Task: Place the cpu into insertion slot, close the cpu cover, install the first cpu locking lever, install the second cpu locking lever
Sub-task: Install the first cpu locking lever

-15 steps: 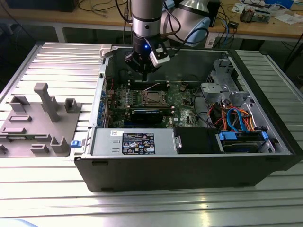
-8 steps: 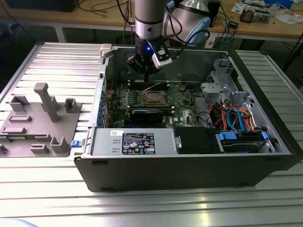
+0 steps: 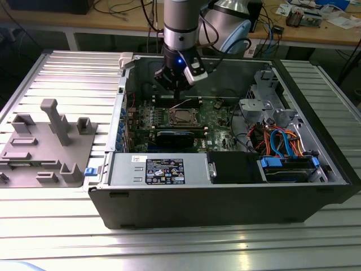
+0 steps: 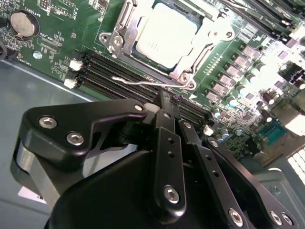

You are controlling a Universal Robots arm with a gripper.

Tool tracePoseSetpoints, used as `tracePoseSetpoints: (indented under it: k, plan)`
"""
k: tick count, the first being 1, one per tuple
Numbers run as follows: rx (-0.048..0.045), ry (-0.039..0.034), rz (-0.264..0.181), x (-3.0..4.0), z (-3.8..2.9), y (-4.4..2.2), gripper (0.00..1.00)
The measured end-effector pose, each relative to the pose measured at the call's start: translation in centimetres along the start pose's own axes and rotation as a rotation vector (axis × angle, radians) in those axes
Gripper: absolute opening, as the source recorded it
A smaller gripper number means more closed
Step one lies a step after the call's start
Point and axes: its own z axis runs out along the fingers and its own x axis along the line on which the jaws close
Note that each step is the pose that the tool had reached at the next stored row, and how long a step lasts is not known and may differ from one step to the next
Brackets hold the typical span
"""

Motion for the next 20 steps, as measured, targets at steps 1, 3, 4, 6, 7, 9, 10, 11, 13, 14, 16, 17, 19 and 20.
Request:
tracePoseSetpoints:
  k: [1,3,4,6,7,9,10,11,13,14,16,17,19,20]
  plan:
    - [0.0,0.0003,-0.003,-0.03,0.03,0.0,0.11]
    - [-0.0001,0.0004,-0.004,-0.16,0.05,0.0,0.11]
    - [-0.0001,0.0004,-0.004,-0.21,0.06,0.0,0.11]
    - [-0.0004,0.0002,-0.004,-0.4,0.09,0.0,0.11]
    - [-0.0003,0.0003,-0.004,-0.51,0.11,0.0,0.11]
    - [-0.0002,0.0004,-0.005,-0.7,0.17,0.0,0.11]
    - [-0.0002,0.0006,-0.007,-0.75,0.21,0.0,0.11]
    - [-0.0002,0.0008,-0.011,-0.8,0.26,0.0,0.11]
    - [-0.0004,0.0015,-0.02,-0.89,0.35,-0.01,0.11]
    - [-0.0002,0.0017,-0.02,-0.95,0.36,-0.01,0.11]
    - [-0.0005,0.0015,-0.02,-1.17,0.44,0.0,0.11]
    - [-0.0005,0.0015,-0.02,-1.22,0.47,0.01,0.11]
    - [-0.0005,0.0016,-0.021,-1.36,0.56,0.05,0.11]
    - [-0.0004,0.0016,-0.021,-1.41,0.59,0.05,0.11]
